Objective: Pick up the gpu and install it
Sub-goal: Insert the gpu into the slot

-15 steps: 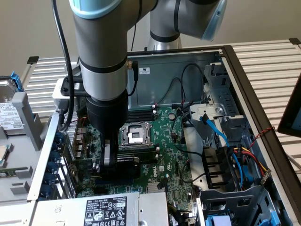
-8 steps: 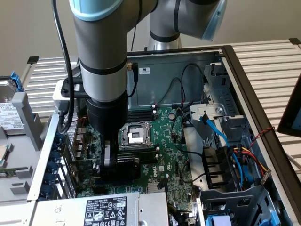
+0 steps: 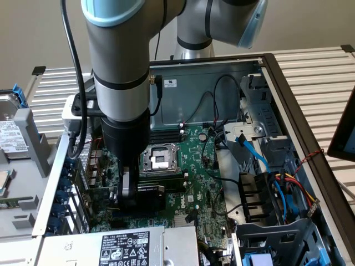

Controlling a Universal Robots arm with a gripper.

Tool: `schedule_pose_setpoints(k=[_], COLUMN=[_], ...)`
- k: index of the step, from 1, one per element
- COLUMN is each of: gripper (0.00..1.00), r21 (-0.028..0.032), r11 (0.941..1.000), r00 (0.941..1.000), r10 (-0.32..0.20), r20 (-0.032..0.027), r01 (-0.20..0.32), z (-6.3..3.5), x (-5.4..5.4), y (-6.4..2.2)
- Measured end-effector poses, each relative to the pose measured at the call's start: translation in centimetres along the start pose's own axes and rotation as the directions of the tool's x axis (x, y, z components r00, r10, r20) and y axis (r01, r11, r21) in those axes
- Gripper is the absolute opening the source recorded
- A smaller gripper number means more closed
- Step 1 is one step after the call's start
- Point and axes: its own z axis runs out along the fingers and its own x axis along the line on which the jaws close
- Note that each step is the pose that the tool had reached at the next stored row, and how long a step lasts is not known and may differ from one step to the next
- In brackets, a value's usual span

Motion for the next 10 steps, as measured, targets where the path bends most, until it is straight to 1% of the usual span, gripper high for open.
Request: schedule_pose_setpoints(k=[1, 2, 4, 10], gripper=[0.34, 0.41, 0.41, 0.41], r21=[-0.0002, -0.0002, -0.0002, 0.0003], r11=[1.0000, 1.0000, 1.0000, 1.0000], r00=[1.0000, 1.0000, 1.0000, 1.0000], r10=[0.000, -0.001, -0.001, 0.000], r20=[-0.0004, -0.0002, -0.0003, -0.0003], r01=[0.000, 0.001, 0.001, 0.000], z=[-0.11, -0.32, -1.03, -3.58], x=[0.0, 0.0, 0.0, 0.0], y=[-0.01, 0.00, 0.06, 0.37])
